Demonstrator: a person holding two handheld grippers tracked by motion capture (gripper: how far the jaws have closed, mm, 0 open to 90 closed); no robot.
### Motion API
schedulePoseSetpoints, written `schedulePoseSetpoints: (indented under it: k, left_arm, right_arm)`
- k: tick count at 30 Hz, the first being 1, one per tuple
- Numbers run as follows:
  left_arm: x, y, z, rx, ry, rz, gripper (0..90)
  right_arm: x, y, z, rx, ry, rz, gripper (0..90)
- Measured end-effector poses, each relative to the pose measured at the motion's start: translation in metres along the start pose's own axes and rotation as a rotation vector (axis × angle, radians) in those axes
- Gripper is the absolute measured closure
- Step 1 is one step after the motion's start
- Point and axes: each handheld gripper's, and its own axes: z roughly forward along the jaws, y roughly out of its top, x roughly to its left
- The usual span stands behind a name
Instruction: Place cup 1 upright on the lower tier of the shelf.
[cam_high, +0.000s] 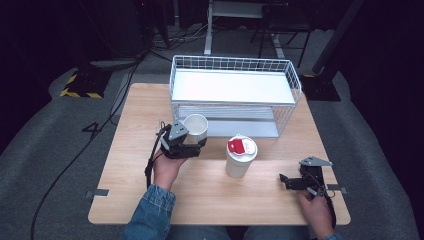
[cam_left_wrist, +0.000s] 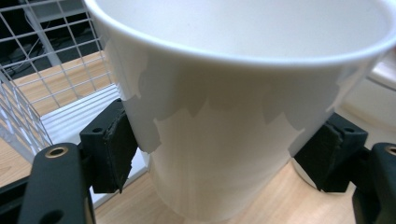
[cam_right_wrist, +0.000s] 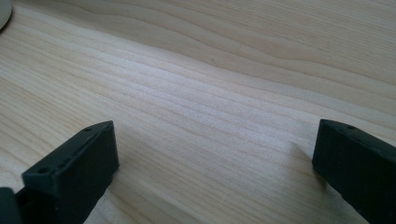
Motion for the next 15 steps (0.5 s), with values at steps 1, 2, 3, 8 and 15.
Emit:
schedulePoseSetpoints:
  k: [1,2,3,8,15]
  left_arm:
    - [0.0,0.0,0.0,0.0,0.0,0.0,22.8]
    - [0.004,-0.001,0.005,-0.009,0.002,-0.01,22.8]
    - [0.006,-0.001,0.008,-0.014,0.002,-0.02,22.8]
    - [0.011,-0.002,0.019,-0.036,0.014,-0.021,22.8]
    - [0.011,-0.004,0.037,-0.037,0.057,-0.005,22.8]
  right_arm:
    - [0.0,0.0,0.0,0.0,0.0,0.0,0.6]
    - [0.0,0.0,0.0,0.001,0.0,0.0,0.6]
    - [0.0,0.0,0.0,0.001,0.0,0.0,0.6]
    - [0.0,0.0,0.0,0.001,-0.001,0.001,0.6]
    - [0.0,0.0,0.0,0.001,-0.002,0.002,0.6]
